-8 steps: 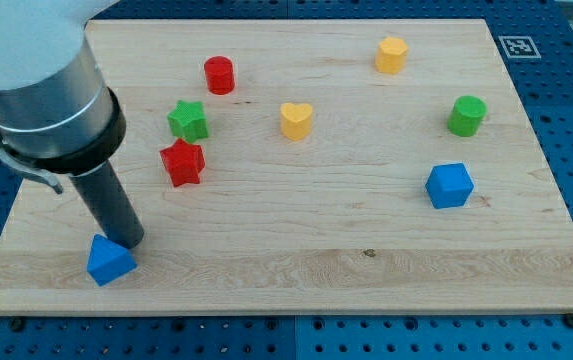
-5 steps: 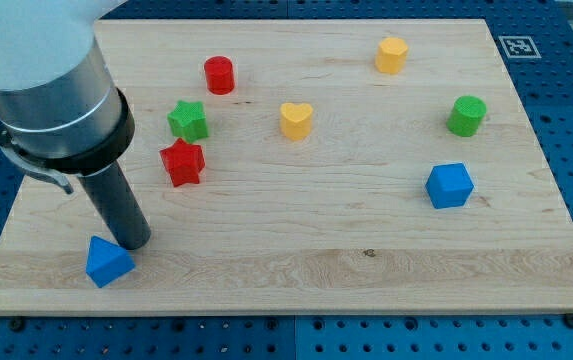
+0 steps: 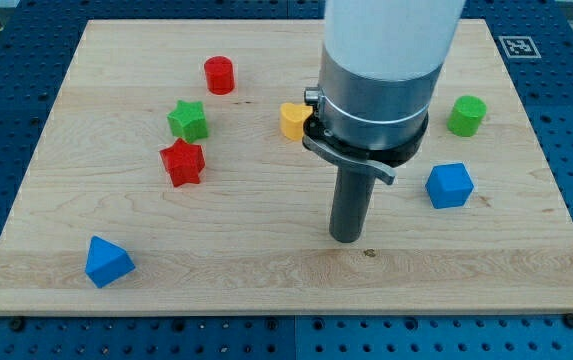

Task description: Move the blue cube towards the bottom center

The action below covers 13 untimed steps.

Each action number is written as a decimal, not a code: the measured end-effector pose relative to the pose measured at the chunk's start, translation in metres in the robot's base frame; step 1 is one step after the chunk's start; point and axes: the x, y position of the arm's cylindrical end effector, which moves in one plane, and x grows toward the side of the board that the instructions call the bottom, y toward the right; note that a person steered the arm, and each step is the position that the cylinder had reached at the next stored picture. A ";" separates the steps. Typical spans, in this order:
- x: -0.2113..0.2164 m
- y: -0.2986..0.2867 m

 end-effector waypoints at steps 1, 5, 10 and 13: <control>0.009 0.040; -0.024 0.287; -0.065 0.171; -0.065 0.018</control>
